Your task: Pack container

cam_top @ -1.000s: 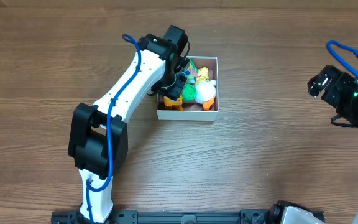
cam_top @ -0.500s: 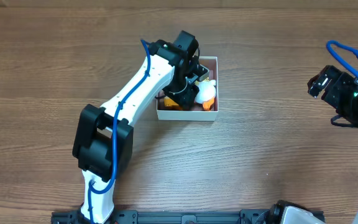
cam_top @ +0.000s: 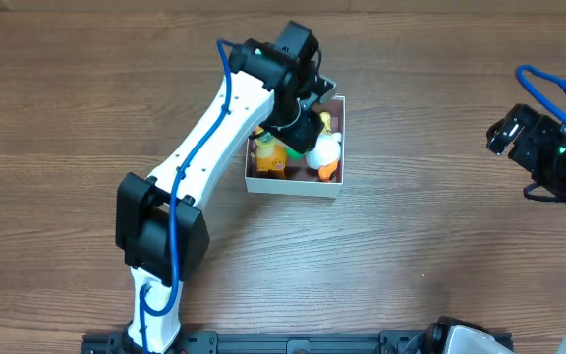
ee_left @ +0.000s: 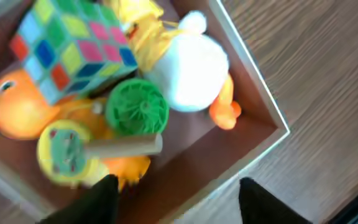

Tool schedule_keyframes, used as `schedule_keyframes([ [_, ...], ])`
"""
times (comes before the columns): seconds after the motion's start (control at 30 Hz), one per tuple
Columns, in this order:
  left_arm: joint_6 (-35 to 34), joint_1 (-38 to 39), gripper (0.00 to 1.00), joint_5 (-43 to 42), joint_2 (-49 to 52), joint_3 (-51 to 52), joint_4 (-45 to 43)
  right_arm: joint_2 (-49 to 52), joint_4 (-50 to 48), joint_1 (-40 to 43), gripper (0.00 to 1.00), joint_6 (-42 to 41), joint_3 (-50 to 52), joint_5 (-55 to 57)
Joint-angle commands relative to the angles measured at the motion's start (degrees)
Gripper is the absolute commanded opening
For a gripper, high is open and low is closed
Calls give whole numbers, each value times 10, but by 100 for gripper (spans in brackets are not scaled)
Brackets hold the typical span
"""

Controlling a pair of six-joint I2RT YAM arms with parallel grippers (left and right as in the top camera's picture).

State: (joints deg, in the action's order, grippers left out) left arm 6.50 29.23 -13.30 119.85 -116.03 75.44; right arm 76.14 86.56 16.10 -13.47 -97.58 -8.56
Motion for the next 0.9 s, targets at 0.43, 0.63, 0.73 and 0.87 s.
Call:
schedule_keyframes([
  [0.43, -40, 2, 33, 94, 8, 138, -130, -3, -1, 0, 100, 2, -3, 4],
  [0.63, -40, -15, 34, 94, 8, 188, -156, -3, 3, 0, 100, 2, -3, 4],
  [0.73, -44, -23, 28, 87, 8, 185, -152, -3, 5, 0, 100, 2, -3, 4],
  [0.87, -47, -23, 40, 58, -2, 99, -95, -3, 6, 0, 100, 2, -3, 3],
])
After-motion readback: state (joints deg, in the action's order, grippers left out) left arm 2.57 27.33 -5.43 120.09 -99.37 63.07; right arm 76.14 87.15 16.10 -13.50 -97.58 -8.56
